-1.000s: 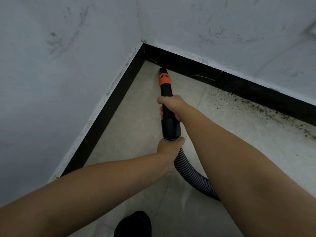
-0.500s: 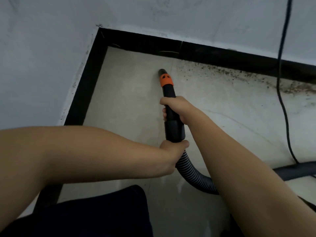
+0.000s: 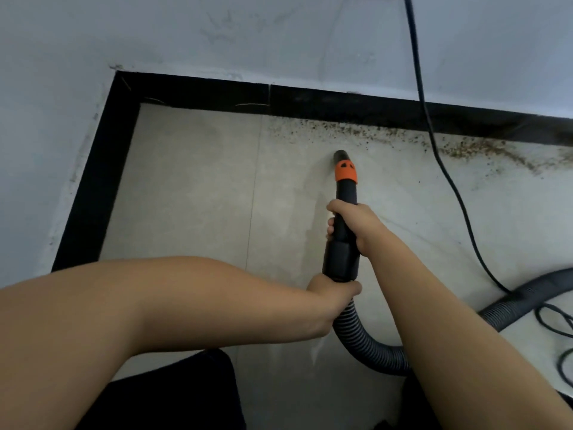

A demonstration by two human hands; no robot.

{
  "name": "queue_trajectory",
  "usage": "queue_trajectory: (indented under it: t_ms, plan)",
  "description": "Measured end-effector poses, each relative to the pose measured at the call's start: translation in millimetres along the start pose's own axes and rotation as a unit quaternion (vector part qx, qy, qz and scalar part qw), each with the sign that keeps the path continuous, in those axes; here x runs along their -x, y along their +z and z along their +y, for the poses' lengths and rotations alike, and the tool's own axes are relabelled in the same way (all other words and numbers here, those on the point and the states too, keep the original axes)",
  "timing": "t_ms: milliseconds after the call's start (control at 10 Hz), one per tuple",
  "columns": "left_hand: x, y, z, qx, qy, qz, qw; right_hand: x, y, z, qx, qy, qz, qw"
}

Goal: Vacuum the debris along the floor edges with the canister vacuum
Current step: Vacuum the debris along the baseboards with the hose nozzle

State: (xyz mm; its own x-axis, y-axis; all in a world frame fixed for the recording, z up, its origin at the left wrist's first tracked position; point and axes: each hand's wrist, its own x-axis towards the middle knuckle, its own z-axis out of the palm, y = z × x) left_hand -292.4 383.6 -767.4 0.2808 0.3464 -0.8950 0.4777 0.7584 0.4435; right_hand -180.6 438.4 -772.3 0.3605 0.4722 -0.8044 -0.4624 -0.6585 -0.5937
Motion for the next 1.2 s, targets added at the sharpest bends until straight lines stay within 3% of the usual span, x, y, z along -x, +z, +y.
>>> queue_trajectory:
  t_ms: [200,400,600,800,1200]
  plan:
    - [-13.5,-0.8,14.2,0.03,-0.017,0.02,0.999,-14.4,9.9,-15.3,0.015,-0.018,-0.004,1.0]
    - [-14.3,-26.9,4.1,0.081,-0.033,0.071,0.994,-20.1,58.9,-9.7,0.093,-0.013,-0.088,0.992]
    - [-16.5,-51.1,6.9,0.081,0.007,0.066,0.994,-23.8,86.8,-15.0,0.106,-0.012,-0.127,0.986]
    - [-26.3,-47.5,12.9,0.063,0.003,0.084,0.994,-25.4,78.0,-21.3,0.07,-0.016,-0.098,0.993]
    - [-31.1,-18.9,40.6,-0.014,-0.017,0.002,1.0,-31.9,15.9,-28.7,-0.046,-0.021,0.04,0.998]
